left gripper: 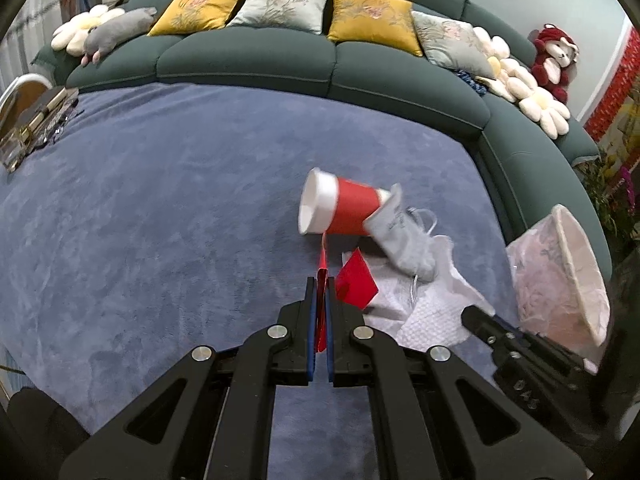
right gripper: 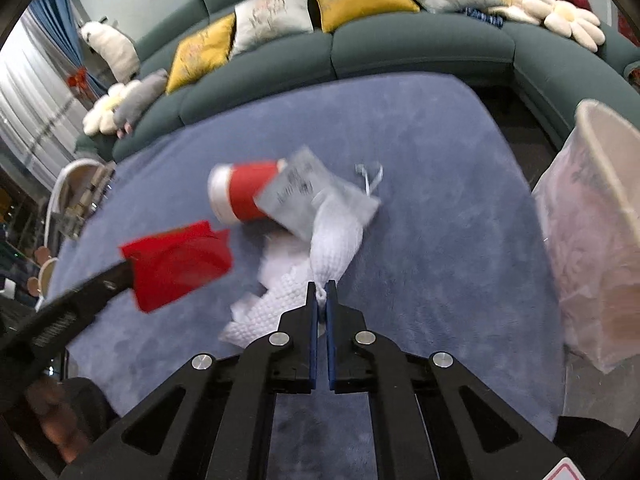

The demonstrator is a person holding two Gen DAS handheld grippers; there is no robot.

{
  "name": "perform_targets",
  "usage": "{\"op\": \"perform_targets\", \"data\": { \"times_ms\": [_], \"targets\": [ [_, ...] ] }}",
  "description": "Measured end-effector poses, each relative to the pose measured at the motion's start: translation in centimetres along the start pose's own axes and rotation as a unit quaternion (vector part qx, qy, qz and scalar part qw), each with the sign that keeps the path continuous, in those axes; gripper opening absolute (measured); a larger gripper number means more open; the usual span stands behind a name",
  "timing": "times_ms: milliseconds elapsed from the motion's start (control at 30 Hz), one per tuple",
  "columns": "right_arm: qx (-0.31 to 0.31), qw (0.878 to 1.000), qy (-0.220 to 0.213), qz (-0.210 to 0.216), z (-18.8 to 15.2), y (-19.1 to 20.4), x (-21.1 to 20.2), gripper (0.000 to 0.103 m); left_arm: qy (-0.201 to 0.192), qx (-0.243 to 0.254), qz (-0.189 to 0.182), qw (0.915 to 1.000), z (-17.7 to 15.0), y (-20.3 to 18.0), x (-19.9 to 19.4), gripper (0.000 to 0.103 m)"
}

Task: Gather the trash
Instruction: 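Grasp the red envelope with the left tool while the right tool grasps a white paper towel, then carry the red envelope and white towel over the wastebasket and open both tools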

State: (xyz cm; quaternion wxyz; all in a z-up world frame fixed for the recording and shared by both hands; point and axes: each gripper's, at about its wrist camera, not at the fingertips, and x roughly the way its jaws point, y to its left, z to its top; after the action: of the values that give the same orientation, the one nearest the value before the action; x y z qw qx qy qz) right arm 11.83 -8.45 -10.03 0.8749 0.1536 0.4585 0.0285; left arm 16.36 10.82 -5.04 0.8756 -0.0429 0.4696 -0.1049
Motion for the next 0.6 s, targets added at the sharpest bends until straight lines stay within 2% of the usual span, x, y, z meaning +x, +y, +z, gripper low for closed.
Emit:
{"op": "perform_targets", "data": {
  "times_ms": [233,600],
  "targets": [
    [0.011,0.998,-0.055,0.013,1.3,0.2,-5.3,0.004,-0.016,0.026,-0.016,0.9994,-0.3,-3.1,-2.6,0.003],
    [0.023,0.992,-0.122,0.01,2.1,-2.4,-12.0,0.004,-0.035,0.065,-0.04,0.9965,-1.1,-8.3,-5.4,0.003]
  ]
}}
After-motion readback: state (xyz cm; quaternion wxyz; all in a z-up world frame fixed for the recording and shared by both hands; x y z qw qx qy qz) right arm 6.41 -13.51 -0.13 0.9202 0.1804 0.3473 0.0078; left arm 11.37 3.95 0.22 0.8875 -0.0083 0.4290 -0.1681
